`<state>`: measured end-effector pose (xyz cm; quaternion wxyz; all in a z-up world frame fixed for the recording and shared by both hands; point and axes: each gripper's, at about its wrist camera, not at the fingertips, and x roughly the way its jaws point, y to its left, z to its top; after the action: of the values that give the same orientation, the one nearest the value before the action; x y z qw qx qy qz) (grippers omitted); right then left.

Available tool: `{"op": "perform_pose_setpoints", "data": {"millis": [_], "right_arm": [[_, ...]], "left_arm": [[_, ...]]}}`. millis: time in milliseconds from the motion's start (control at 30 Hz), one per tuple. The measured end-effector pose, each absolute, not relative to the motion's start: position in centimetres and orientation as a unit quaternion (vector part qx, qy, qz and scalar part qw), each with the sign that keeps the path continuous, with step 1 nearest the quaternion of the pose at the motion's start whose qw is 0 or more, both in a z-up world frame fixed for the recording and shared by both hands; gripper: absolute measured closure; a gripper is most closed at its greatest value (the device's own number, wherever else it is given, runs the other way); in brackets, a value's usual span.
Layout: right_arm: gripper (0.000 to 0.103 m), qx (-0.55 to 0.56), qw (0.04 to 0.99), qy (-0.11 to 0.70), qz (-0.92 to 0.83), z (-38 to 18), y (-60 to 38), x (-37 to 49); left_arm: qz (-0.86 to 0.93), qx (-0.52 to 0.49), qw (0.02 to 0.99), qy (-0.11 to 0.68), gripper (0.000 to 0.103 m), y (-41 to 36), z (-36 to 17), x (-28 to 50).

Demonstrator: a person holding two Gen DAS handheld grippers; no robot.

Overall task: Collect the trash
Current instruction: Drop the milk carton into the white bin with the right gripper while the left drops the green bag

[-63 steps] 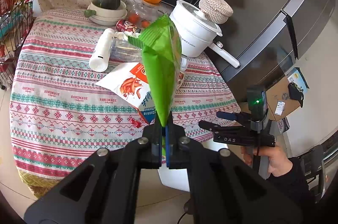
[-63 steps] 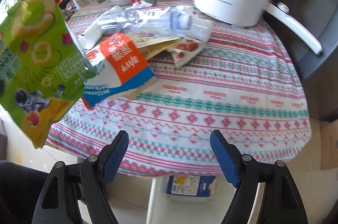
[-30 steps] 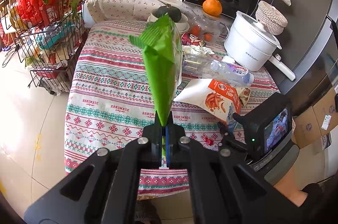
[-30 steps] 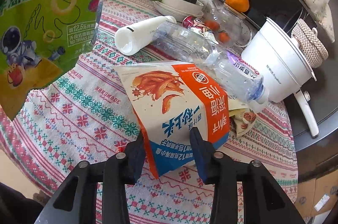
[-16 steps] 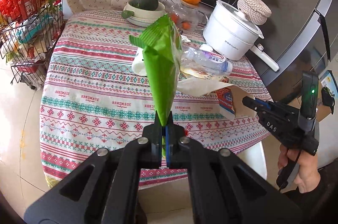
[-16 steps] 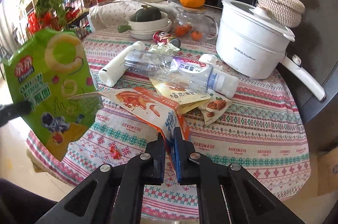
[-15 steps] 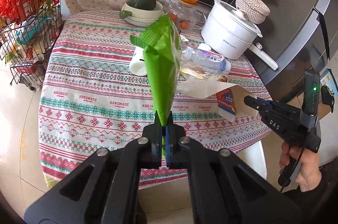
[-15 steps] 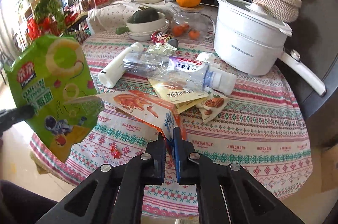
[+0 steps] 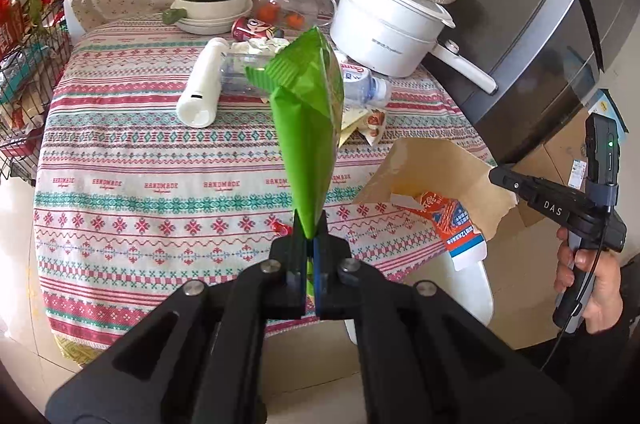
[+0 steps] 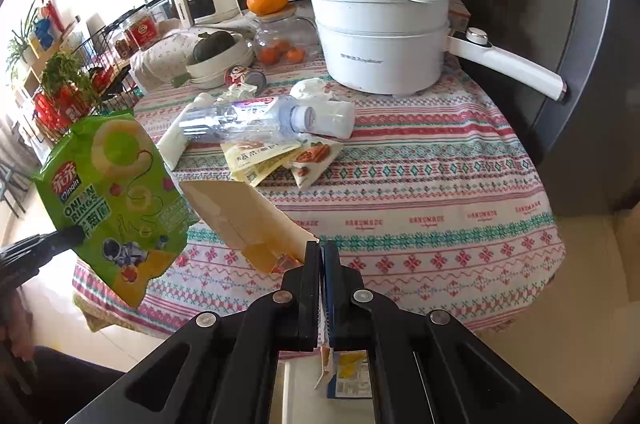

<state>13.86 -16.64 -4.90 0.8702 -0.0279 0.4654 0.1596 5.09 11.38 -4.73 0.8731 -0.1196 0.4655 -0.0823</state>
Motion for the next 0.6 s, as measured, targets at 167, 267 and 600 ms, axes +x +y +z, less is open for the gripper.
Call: {"op": "perform_pose_setpoints", "data": {"millis": [167, 267, 600], "right_arm": [[0.100, -0.022, 0.871, 0.468, 0.148, -4.7, -19.3, 13.1], [0.100, -0.017, 0.876, 0.459, 0.148, -3.7, -20.7, 12.3], [0.100, -0.005, 0.896, 0.420, 0.142, -0.5, -26.5, 7.2]], "left_arm": [[-0.102, -0.103, 0.869, 0.474, 0.100, 9.5, -4.9, 5.1], [-0.123, -0.100, 0.865, 0.476, 0.100, 8.4, -4.8, 4.9], [-0.215, -0.063, 0.852, 0.474, 0.100, 2.6, -4.1, 3.2]]}}
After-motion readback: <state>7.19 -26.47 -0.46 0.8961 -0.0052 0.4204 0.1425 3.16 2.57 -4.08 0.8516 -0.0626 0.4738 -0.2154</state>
